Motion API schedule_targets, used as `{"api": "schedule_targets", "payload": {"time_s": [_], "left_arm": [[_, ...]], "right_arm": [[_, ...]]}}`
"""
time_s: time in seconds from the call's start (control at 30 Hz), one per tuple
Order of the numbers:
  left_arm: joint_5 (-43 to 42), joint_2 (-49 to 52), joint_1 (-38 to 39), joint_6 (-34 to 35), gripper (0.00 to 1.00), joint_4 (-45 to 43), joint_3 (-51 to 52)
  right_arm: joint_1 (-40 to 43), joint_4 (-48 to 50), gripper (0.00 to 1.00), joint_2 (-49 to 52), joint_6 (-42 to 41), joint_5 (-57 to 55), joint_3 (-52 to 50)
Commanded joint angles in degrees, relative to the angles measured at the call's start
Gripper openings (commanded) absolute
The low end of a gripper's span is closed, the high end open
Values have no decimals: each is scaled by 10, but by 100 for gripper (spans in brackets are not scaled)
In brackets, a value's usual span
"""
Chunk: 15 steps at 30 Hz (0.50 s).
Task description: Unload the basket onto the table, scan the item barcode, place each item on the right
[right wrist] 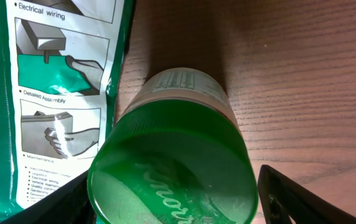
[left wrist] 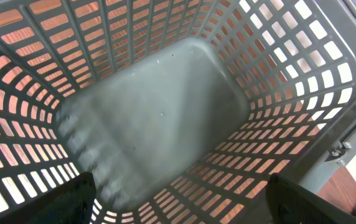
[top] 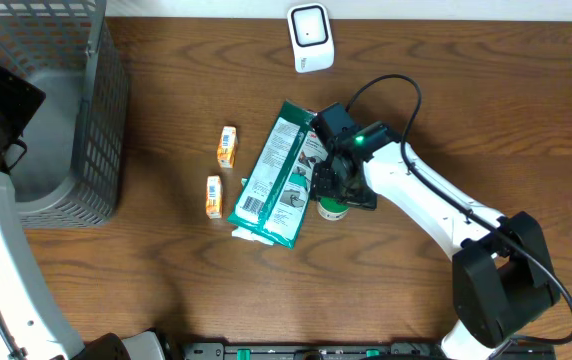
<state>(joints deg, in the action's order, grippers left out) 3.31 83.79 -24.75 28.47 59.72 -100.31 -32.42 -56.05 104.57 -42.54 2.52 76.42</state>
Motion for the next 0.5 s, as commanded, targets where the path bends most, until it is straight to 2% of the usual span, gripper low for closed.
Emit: {"api": "schedule_targets", "payload": {"time_s": [0.0, 0.33, 0.47], "left_arm": [[3, 1, -2, -4, 88, 0, -2], [3, 1, -2, -4, 88, 0, -2], [3, 1, -2, -4, 88, 0, -2]], "right_arm": [[-14, 1, 76, 3, -3, -24, -2], [-23, 2, 77, 3, -28, -43, -13], [-22, 2, 72, 3, -27, -48, -13]]}}
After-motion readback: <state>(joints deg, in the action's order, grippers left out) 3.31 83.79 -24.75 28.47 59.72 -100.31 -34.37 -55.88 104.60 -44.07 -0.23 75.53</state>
